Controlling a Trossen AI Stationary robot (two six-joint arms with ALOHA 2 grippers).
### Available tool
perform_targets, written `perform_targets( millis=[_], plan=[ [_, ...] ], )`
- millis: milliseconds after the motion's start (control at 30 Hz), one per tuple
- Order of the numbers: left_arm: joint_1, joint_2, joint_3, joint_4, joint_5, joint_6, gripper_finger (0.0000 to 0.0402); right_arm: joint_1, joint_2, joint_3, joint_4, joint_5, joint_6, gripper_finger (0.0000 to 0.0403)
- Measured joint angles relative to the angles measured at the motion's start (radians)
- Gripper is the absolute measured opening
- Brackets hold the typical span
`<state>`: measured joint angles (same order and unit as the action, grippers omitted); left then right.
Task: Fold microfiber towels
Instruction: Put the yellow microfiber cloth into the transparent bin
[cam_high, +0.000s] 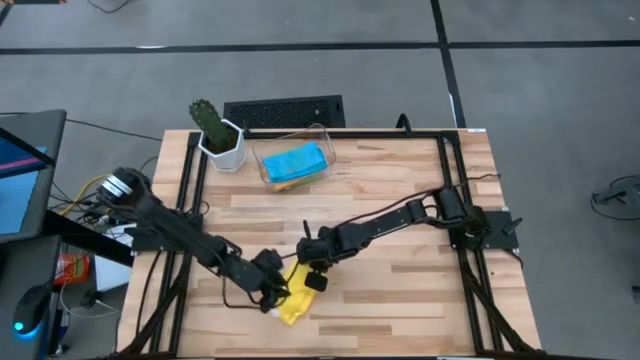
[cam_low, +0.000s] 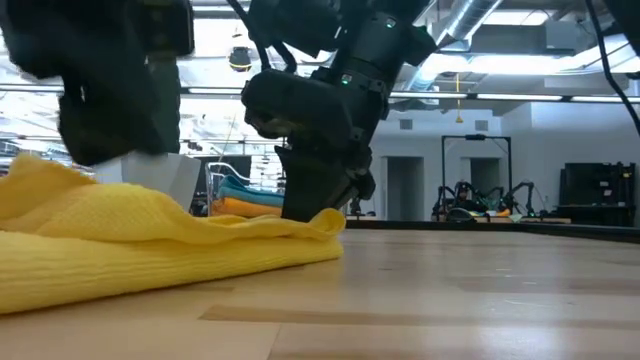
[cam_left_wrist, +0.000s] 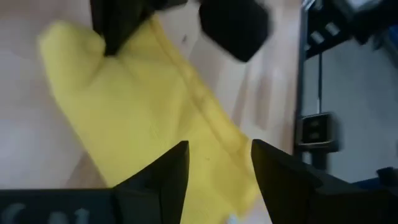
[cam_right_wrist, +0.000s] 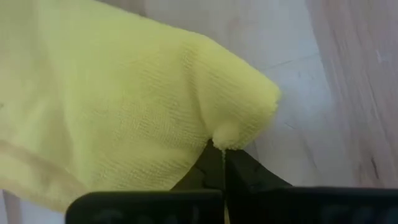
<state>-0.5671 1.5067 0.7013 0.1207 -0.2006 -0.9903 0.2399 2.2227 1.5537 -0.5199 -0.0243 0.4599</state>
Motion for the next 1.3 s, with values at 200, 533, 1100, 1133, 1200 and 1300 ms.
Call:
perform_targets(
  millis=[200,533,1100,1133,1200,1300],
  plan=[
    [-0.019,-0.249,0.0,-0.184,-0.052,-0.049,0.0154,-0.057,-0.083,-0.011,-0.027,-0.02,-0.077,0.0013],
    [-0.075,-0.518,0.004,-0.431,-0.309,-0.069,0.0136,-0.249,-0.219,-0.006,0.034,-0.012,-0.149,0.0013],
    [-0.075,-0.545,0.004,-0.583,-0.346,-0.073,0.0132,-0.595,-0.221,0.227,0.088,-0.066,-0.259,0.0013],
    [-0.075,-0.545,0.004,-0.583,-0.346,-0.073,0.0132,-0.609,-0.221,0.23,0.099,-0.069,-0.259,0.0013],
    [-0.075,-0.545,0.004,-0.584,-0.347,-0.073,0.0132,-0.641,-0.221,0.231,0.117,-0.09,-0.244,0.0013],
    [-0.075,-0.545,0.004,-0.587,-0.362,-0.073,0.0132,-0.68,-0.221,0.231,0.109,-0.135,-0.199,0.0013]
  ],
)
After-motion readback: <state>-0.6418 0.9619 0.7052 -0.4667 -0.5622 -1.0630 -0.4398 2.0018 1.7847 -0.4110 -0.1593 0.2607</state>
